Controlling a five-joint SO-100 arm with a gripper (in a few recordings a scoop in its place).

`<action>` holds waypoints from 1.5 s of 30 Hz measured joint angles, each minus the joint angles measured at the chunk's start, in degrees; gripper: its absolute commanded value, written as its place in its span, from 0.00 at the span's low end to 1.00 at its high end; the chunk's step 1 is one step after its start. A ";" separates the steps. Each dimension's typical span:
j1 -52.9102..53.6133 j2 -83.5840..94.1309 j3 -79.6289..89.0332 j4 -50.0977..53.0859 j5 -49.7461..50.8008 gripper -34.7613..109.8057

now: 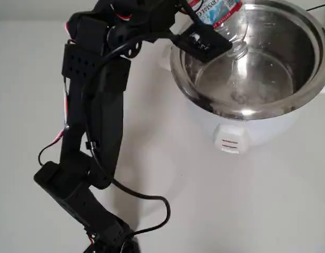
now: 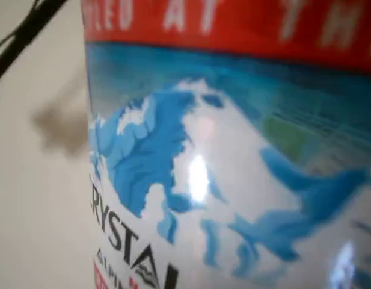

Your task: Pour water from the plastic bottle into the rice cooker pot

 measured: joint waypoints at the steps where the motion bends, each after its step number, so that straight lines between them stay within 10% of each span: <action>1: 0.00 -0.44 0.00 0.09 -0.44 0.29; 14: -0.44 -1.58 0.00 -0.62 -29.27 0.29; 31: -16.17 0.70 0.00 4.83 -96.24 0.29; 45: -26.89 23.47 18.19 7.29 -118.30 0.29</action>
